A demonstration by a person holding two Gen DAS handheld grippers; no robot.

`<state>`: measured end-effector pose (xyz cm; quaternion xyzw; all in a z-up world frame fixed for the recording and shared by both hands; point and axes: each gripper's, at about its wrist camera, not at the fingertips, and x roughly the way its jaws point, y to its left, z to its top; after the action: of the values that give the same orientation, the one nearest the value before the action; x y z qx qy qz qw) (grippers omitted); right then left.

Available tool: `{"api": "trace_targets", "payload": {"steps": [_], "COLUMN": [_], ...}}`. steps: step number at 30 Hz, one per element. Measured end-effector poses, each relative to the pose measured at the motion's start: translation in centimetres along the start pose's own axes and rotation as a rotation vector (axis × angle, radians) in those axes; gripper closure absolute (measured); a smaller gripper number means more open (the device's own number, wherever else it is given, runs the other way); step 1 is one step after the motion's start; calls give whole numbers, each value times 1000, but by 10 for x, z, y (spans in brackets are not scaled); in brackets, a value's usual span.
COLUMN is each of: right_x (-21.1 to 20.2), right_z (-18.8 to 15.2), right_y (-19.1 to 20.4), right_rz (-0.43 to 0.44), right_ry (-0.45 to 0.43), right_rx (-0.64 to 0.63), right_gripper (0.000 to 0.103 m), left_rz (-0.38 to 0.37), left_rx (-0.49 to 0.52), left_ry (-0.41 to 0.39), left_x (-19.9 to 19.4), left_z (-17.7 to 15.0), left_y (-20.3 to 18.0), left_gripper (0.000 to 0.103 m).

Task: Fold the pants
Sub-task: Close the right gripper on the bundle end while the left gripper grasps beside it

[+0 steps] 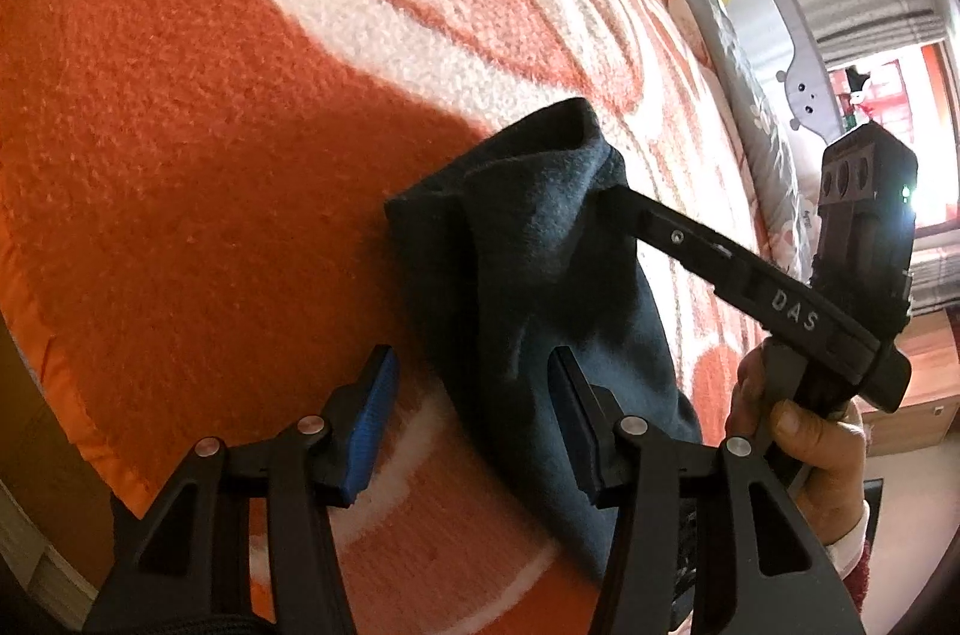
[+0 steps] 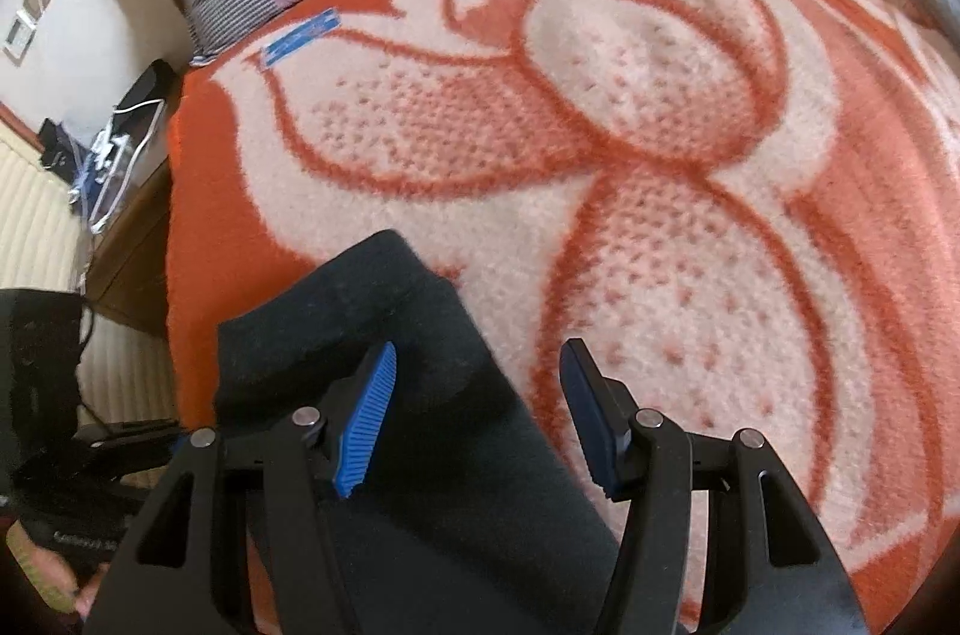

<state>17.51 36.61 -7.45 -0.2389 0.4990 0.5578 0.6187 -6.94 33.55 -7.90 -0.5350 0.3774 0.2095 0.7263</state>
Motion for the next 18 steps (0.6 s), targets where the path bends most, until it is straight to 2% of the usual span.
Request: {"api": "trace_targets", "payload": {"steps": [3, 7, 8, 9, 12, 15, 18], "right_x": [9, 24, 27, 29, 29, 24, 15], "right_z": [3, 8, 9, 8, 7, 5, 3], "right_y": [4, -3, -6, -7, -8, -2, 1], "right_rz": [13, 99, 119, 136, 162, 148, 141], "right_ry": [29, 76, 85, 90, 86, 76, 60], "right_rx": [-44, -18, -10, -6, -2, -33, -49], "right_gripper": [45, 46, 48, 56, 65, 73, 79], "left_rz": [8, 10, 7, 5, 21, 25, 19], "left_rx": [9, 8, 1, -4, 6, 31, 50], "left_ry": [-5, -17, -19, -21, -26, -20, -22], "left_x": [2, 4, 6, 7, 11, 18, 21], "left_z": [2, 6, 8, 9, 12, 15, 15], "left_y": [-1, 1, 1, 2, -1, -8, -14], "left_gripper": [51, 55, 55, 56, 65, 80, 88]}}
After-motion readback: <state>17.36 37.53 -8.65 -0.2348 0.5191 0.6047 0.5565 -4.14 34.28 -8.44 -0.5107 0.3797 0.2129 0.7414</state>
